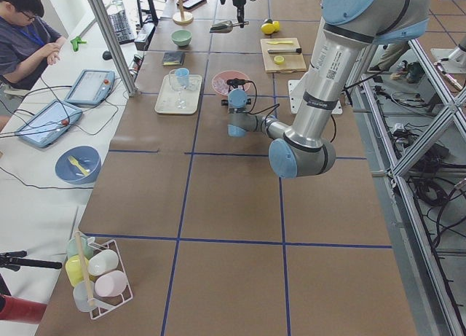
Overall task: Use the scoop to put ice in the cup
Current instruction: 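Carry the empty scoop back and lower it onto the table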
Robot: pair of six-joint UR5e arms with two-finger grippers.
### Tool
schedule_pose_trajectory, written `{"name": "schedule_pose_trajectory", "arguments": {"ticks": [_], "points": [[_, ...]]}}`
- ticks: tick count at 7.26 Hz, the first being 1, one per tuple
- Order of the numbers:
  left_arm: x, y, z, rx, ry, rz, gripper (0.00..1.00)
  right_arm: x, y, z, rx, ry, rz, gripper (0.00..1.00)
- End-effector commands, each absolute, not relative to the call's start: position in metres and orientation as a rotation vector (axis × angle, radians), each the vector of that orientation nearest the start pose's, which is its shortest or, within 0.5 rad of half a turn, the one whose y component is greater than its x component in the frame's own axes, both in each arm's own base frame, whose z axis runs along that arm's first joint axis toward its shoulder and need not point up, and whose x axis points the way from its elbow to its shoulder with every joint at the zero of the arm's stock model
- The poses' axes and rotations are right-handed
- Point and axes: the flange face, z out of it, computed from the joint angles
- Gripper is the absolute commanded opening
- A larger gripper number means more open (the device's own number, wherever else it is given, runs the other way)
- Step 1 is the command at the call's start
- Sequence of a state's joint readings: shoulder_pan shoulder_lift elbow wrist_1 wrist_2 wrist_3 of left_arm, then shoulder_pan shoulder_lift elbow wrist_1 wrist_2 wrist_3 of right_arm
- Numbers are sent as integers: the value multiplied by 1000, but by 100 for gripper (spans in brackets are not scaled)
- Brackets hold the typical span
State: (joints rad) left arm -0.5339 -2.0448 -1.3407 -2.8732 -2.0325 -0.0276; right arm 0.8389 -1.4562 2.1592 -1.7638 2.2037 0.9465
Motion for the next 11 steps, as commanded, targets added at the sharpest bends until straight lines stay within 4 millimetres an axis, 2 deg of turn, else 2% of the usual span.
{"name": "schedule_pose_trajectory", "arguments": {"ticks": [1,3,5,8,11], "points": [[528,-416,349,1197,1159,1137,100,-260,-362,411,-108,-798,51,0],[528,-416,349,1197,1159,1137,100,-284,-339,434,-102,-759,60,0],[528,-416,351,1194,1157,1137,100,-303,-333,461,-96,-759,41,0],[529,-415,352,1193,1157,1140,100,-314,-329,475,-115,-742,30,0],[529,-415,352,1193,1157,1140,100,-322,-327,478,-119,-735,18,0]]}}
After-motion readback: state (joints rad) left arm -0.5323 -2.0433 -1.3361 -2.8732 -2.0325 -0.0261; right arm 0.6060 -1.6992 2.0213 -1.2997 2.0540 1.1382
